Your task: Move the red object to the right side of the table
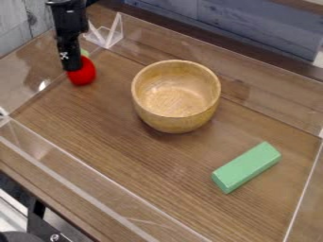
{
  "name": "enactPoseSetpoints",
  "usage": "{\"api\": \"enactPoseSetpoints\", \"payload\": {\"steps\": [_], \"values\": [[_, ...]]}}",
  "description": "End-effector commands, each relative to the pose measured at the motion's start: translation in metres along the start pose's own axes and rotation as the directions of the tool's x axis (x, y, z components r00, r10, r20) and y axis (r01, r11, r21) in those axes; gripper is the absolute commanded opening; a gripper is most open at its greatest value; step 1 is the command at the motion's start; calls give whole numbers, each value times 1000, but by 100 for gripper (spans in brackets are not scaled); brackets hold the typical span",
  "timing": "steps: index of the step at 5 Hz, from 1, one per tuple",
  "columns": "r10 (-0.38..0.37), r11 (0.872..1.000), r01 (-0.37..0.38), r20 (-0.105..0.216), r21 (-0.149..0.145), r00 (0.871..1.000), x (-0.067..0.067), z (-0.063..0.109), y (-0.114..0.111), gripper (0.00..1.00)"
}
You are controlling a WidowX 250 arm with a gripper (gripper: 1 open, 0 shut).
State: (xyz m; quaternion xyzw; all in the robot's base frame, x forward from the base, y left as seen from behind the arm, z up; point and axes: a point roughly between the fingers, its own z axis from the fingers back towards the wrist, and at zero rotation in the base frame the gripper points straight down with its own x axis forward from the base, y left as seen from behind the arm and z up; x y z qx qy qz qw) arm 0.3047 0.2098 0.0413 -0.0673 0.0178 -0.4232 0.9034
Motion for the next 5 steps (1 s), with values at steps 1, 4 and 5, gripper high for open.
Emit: {"api": "enactPoseSetpoints", "payload": {"steps": [1, 4, 5], "values": [[-31, 999, 31, -2, 43, 1000, 6, 7, 6, 0], [-69, 997, 70, -22, 17, 997, 14, -22, 7, 0], [-86, 996, 86, -30, 16, 996, 13, -27, 12, 0]]}}
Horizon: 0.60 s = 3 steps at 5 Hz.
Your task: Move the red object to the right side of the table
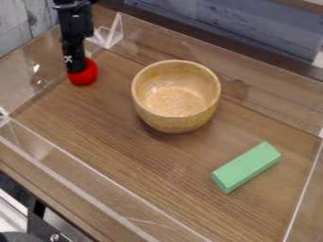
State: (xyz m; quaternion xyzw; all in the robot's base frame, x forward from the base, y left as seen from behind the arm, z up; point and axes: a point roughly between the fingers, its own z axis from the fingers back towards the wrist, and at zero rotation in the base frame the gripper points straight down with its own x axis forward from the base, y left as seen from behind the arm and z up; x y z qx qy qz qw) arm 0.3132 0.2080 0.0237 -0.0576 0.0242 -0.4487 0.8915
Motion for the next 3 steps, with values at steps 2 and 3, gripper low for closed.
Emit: {"api": "enactPoseSetpoints", "payload": {"steps": [2, 3], "values": [[62, 998, -61, -7, 12, 998, 7, -5, 5, 0], [46, 999, -46, -16, 14, 999, 11, 5, 7, 0]]}}
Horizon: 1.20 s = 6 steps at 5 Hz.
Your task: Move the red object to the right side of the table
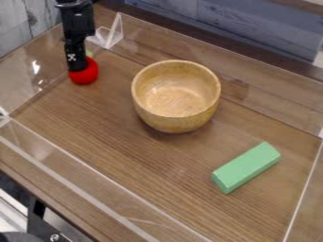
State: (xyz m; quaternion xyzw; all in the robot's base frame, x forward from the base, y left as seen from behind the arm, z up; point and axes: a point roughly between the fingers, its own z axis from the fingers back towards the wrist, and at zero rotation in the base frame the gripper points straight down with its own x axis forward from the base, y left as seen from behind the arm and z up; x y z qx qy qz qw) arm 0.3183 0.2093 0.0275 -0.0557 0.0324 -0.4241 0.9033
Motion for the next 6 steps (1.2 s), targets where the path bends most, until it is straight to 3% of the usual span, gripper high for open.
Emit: {"api": "enactPoseSetpoints", "payload": {"steps": [1, 2, 3, 4, 6], "values": [[-27, 1000, 27, -11, 12, 1000, 13, 7, 4, 0], [-44, 999, 44, -19, 6, 999, 15, 13, 7, 0], [-46, 999, 46, -25, -9, 999, 19, 11, -4, 100], [-44, 999, 44, -30, -13, 999, 24, 15, -16, 0], [-44, 999, 43, -38, -22, 998, 34, 21, -22, 0]]}}
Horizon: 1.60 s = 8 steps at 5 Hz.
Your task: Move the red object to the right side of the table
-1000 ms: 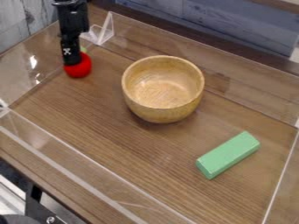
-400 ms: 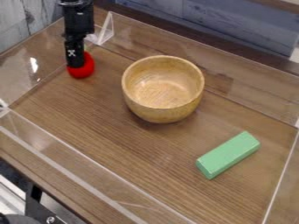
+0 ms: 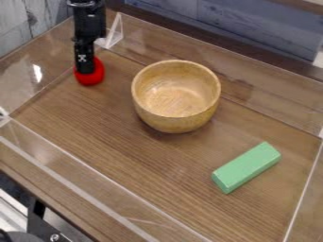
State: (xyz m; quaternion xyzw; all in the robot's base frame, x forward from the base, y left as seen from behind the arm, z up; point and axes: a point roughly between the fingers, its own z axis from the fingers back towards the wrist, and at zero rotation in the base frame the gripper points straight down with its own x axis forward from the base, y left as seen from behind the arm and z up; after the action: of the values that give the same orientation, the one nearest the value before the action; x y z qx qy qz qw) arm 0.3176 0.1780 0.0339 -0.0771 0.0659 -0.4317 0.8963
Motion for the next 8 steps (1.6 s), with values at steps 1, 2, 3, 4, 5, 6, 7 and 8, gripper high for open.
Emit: {"api": "enactPoseSetpoints", "payload": {"steps": [1, 2, 3, 4, 5, 6, 7, 8], "values": [[33, 998, -34, 10, 51, 999, 11, 24, -4, 0], [92, 994, -93, 16, 54, 996, 10, 32, -7, 0], [78, 995, -79, 9, 58, 997, 8, 34, 0, 0], [57, 997, -57, -1, 42, 998, 5, 25, 10, 100], [85, 996, -85, -1, 11, 996, 4, 4, 8, 100], [115, 993, -115, -2, -7, 993, 4, -10, 5, 100], [189, 982, -189, 5, -6, 982, 2, -8, 2, 0], [258, 966, -258, 12, -11, 966, 0, -9, 0, 0]]}}
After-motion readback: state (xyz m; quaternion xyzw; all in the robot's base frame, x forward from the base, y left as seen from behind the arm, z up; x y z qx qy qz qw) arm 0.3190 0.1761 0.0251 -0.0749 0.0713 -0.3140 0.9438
